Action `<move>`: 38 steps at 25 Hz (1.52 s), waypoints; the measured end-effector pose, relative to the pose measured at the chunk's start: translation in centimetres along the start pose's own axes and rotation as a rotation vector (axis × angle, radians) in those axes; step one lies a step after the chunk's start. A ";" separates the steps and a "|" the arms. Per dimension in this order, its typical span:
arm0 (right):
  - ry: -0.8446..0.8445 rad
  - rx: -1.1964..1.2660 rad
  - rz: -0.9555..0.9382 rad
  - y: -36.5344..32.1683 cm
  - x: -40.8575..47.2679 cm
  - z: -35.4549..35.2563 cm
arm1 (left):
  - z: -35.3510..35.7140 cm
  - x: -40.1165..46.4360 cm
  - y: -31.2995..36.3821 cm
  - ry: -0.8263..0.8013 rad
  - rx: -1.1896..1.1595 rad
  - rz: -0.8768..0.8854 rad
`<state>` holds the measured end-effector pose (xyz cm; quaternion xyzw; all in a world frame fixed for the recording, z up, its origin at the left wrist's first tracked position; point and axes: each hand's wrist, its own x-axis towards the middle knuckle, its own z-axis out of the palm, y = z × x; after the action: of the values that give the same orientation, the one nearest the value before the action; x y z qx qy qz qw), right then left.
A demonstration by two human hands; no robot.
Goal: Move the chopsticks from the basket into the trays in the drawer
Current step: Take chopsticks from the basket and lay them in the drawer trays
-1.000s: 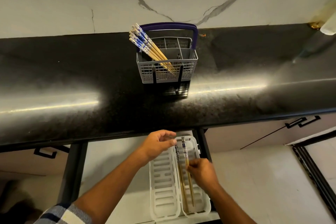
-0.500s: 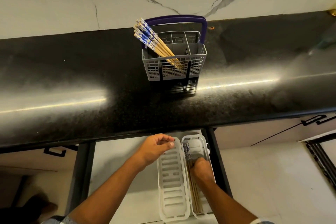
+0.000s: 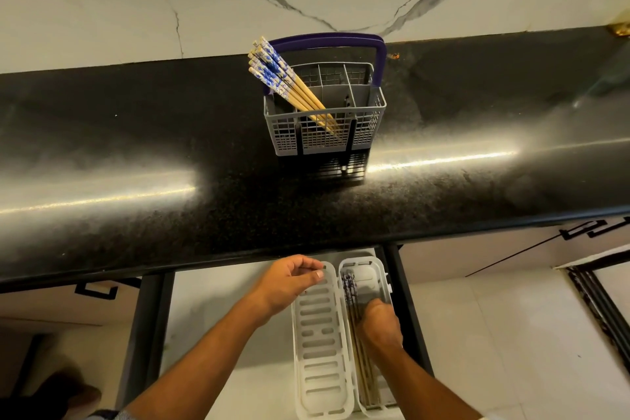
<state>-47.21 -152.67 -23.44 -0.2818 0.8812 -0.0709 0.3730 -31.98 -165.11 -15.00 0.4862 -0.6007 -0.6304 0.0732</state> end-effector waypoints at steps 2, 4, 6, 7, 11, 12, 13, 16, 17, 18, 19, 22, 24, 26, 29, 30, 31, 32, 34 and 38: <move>-0.002 -0.015 -0.026 0.1 0.1 0.0 | -0.1 0.0 0.0 0.000 0.002 0.001; 0.000 -0.042 -0.045 0.2 0.1 -0.1 | -0.2 0.1 0.0 -0.002 0.003 -0.001; -0.001 -0.055 -0.057 0.2 0.0 -0.2 | -0.4 0.0 0.0 0.002 0.002 -0.001; 0.004 -0.060 -0.063 0.2 -0.1 -0.2 | -0.6 0.0 0.1 0.006 0.003 -0.001; -0.002 -0.034 -0.066 0.3 -0.5 0.2 | -0.8 0.4 -0.2 0.006 0.010 -0.037; -0.006 -0.037 -0.070 0.3 -0.5 0.3 | -0.8 0.3 -0.3 0.004 0.014 -0.046; -0.010 -0.054 -0.078 0.4 -0.5 0.4 | -0.7 0.3 -0.3 0.003 0.019 -0.053; -0.031 -0.046 -0.072 0.3 -0.7 0.3 | -0.8 0.3 -0.1 0.005 0.030 -0.064; -0.029 -0.002 -0.041 0.3 -0.7 0.3 | -0.8 0.2 0.2 -0.003 0.038 -0.063; 0.004 0.043 -0.028 0.5 -0.7 0.3 | -0.8 0.0 0.5 -0.021 0.050 -0.063; 0.003 0.034 -0.029 0.5 -0.8 0.1 | -1.0 -0.4 0.9 -0.051 0.075 -0.055; 0.025 -0.007 -0.068 -0.1 -1.2 -2.5 | -2.2 -1.4 3.7 -0.108 0.194 0.027; 0.118 0.144 -0.160 -2.2 -1.8 -6.0 | -4.1 -1.8 6.8 -0.046 0.164 0.125; 0.188 0.242 -0.282 -5.0 -3.4 -10.4 | -6.2 -2.0 10.3 0.057 0.079 0.210; 0.263 0.345 -0.439 -8.9 -5.3 -15.5 | -8.3 -2.2 14.6 0.177 -0.037 0.357; 0.294 0.383 -0.495 -10.3 -5.8 -16.8 | -8.7 -2.3 15.7 0.214 -0.076 0.403; 0.327 0.425 -0.548 -11.6 -6.2 -18.1 | -9.0 -2.3 16.8 0.260 -0.114 0.444; 0.360 0.459 -0.587 -12.7 -6.3 -19.1 | -9.4 -2.3 17.7 0.312 -0.157 0.478; 0.421 0.492 -0.667 -15.5 -6.4 -21.2 | -10.2 -2.1 19.3 0.417 -0.226 0.528; 0.487 0.454 -0.828 -21.6 -5.4 -23.8 | -12.1 0.5 20.9 0.580 -0.330 0.467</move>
<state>-51.17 -169.73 4.09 -0.4935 0.7198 -0.4645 0.1503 -34.03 -179.38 4.41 0.4762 -0.5403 -0.5212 0.4579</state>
